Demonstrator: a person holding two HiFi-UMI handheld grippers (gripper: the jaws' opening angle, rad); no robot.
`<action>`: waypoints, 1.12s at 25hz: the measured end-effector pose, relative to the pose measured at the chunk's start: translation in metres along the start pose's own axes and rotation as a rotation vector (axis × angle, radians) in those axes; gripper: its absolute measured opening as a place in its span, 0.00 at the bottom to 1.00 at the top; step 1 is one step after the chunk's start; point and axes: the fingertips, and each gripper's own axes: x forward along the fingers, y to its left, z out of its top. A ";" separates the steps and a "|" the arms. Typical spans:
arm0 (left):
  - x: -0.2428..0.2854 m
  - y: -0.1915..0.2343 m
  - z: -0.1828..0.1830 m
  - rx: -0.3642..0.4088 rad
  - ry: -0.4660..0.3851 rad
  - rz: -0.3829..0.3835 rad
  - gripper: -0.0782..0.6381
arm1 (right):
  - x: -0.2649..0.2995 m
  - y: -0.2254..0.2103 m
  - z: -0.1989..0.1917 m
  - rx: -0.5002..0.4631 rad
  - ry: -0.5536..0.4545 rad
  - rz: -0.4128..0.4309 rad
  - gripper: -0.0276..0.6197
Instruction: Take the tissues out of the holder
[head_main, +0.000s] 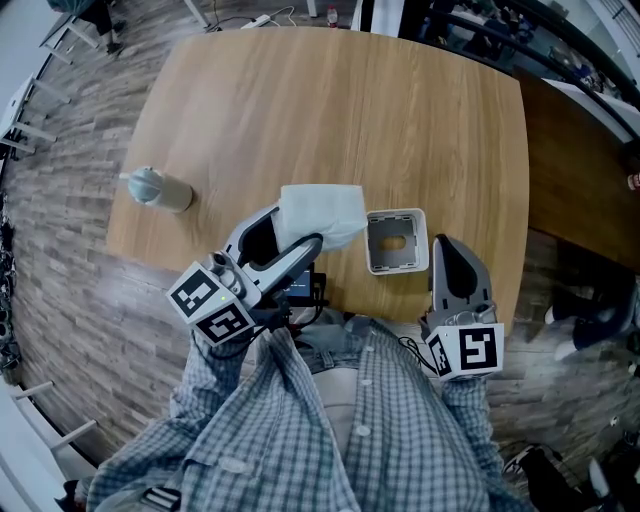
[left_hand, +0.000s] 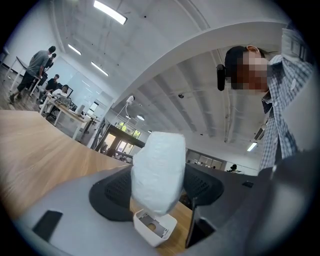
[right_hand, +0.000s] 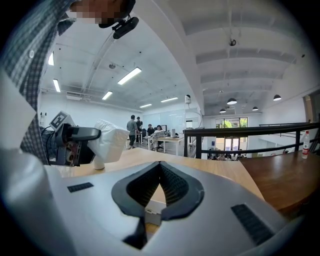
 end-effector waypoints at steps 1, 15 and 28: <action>0.001 -0.001 -0.001 0.002 0.004 -0.002 0.54 | 0.000 0.000 0.000 0.000 0.001 0.000 0.06; 0.003 0.000 -0.005 0.025 0.026 -0.005 0.54 | 0.001 0.003 -0.005 -0.002 0.015 0.009 0.06; 0.003 0.001 -0.009 0.029 0.040 0.005 0.54 | 0.003 0.003 -0.008 0.001 0.021 0.020 0.06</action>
